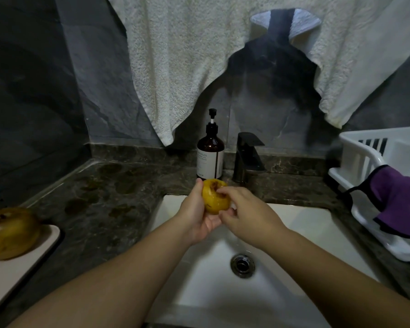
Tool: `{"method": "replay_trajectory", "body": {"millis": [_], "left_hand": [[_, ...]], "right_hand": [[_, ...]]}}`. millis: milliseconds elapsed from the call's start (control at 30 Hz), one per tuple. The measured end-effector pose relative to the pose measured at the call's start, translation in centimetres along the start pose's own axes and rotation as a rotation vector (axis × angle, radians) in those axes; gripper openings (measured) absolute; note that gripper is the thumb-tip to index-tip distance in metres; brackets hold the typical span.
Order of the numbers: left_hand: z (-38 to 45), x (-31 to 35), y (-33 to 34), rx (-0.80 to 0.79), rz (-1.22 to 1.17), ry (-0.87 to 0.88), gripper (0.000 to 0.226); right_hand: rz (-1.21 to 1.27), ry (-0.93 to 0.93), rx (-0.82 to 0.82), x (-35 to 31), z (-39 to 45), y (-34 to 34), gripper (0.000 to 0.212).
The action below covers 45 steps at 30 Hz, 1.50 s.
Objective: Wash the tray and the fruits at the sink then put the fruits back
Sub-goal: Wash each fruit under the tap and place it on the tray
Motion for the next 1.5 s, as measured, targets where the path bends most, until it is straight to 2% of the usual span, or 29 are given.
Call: {"method": "replay_trajectory", "body": {"millis": [233, 400, 467, 533, 633, 700, 800, 1000, 1133, 1200, 1300, 1433, 1500], "left_hand": [[-0.3, -0.1, 0.2, 0.000, 0.011, -0.019, 0.073], [-0.3, -0.7, 0.4, -0.038, 0.088, -0.068, 0.068], [-0.4, -0.6, 0.1, -0.026, 0.225, -0.059, 0.065], [-0.3, -0.3, 0.0, 0.000, 0.315, 0.007, 0.057], [-0.2, -0.2, 0.4, -0.018, 0.336, 0.049, 0.050], [-0.4, -0.5, 0.6, -0.048, 0.359, 0.005, 0.058], [-0.3, -1.2, 0.7, -0.081, 0.387, -0.050, 0.063], [0.4, -1.4, 0.9, -0.044, 0.275, -0.026, 0.066], [0.5, -1.0, 0.7, -0.021, 0.201, -0.019, 0.062], [0.4, -1.0, 0.7, -0.015, 0.190, -0.030, 0.059], [0.2, -1.4, 0.9, -0.008, 0.242, -0.028, 0.055], [0.0, -0.9, 0.9, -0.010, 0.212, -0.024, 0.056], [-0.1, -0.7, 0.8, -0.006, 0.212, -0.021, 0.057]], "right_hand": [[-0.028, 0.014, 0.040, -0.1, 0.3, -0.3, 0.051], [0.119, 0.049, 0.066, 0.5, 0.4, 0.1, 0.078], [0.203, 0.132, 0.108, 1.3, 0.6, -0.4, 0.071], [0.397, 0.231, 0.136, 2.1, 0.8, -0.6, 0.058], [0.731, 0.354, 0.052, 2.8, 0.8, 0.0, 0.027], [0.770, 0.465, -0.040, 3.2, 0.6, 0.6, 0.034], [0.759, 0.612, -0.129, 3.6, 0.2, 1.5, 0.058], [0.607, 0.455, 0.002, 2.9, 0.8, 1.1, 0.063], [0.722, 0.325, -0.033, 2.6, 0.8, 0.7, 0.047], [0.809, 0.351, -0.064, 2.7, 0.6, 1.0, 0.045], [0.775, 0.429, -0.028, 2.9, 0.5, 1.2, 0.044], [0.854, 0.352, -0.067, 2.8, 0.6, 1.0, 0.051], [0.901, 0.383, -0.082, 2.9, 0.5, 1.1, 0.049]]}}
Point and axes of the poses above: each hand's wrist, its own z-axis towards the middle knuckle, its own y-axis out of the palm, x = y × z, the point moved 6 cm from there along z, towards the middle knuckle
